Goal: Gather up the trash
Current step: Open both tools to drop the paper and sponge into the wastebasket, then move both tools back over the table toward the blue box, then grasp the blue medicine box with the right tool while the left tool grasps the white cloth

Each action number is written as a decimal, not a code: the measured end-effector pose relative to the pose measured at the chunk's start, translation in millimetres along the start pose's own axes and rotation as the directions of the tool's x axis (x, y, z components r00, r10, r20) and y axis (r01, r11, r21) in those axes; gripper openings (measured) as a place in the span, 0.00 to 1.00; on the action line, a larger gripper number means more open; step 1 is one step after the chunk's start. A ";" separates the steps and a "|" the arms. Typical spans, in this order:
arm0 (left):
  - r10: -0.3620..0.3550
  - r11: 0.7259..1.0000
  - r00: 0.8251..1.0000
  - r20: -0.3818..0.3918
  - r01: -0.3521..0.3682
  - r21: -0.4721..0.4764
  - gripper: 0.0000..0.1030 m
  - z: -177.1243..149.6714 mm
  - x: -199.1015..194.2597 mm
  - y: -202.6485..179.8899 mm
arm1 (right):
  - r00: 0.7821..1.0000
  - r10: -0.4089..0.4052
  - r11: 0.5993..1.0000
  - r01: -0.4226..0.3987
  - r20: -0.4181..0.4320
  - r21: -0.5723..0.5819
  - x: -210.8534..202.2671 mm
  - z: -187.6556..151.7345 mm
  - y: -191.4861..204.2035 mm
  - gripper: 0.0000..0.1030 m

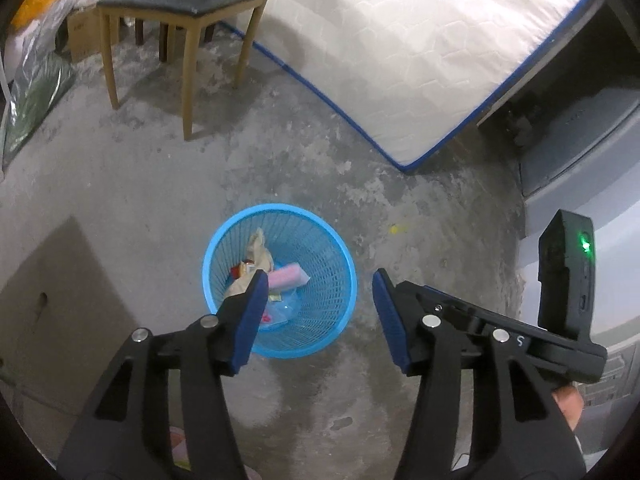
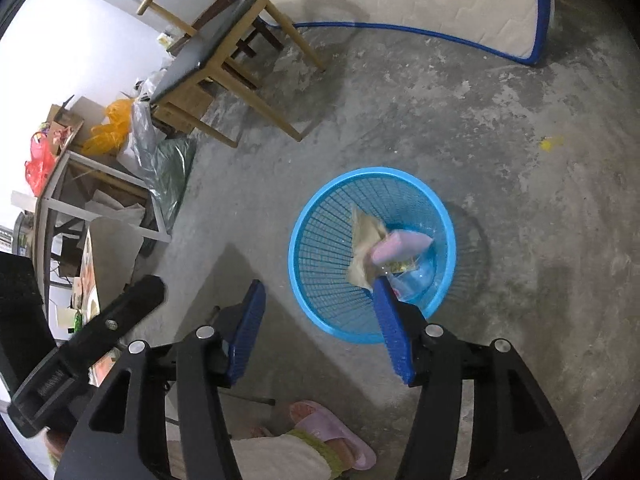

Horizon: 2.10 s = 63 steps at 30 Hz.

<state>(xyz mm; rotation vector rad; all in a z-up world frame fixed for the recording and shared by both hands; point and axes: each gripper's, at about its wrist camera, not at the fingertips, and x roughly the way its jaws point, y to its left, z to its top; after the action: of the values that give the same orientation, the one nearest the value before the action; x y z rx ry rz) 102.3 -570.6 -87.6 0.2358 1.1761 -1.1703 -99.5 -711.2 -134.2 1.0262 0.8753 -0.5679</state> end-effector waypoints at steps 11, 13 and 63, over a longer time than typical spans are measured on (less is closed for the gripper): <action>0.009 0.999 0.993 0.118 -0.014 0.039 0.63 -34.4 -104.8 -5.2 | 0.995 0.067 0.995 -0.060 0.080 -0.081 -65.7 -40.3 30.4 0.70; 0.003 0.999 0.990 0.144 -0.008 0.032 0.68 -43.6 -129.3 -4.3 | 0.994 0.077 0.992 -0.068 0.081 -0.106 -74.9 -47.0 41.1 0.72; 0.404 0.853 0.904 0.140 -0.317 -0.415 0.36 -180.3 -345.4 251.8 | 0.946 0.098 0.422 -0.320 -0.308 -0.848 56.2 -192.5 516.8 0.82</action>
<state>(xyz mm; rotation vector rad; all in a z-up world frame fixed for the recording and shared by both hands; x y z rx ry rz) 227.0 -134.9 11.6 0.0211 1.0779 -0.5976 256.4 -317.3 25.5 0.1684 1.0304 0.2831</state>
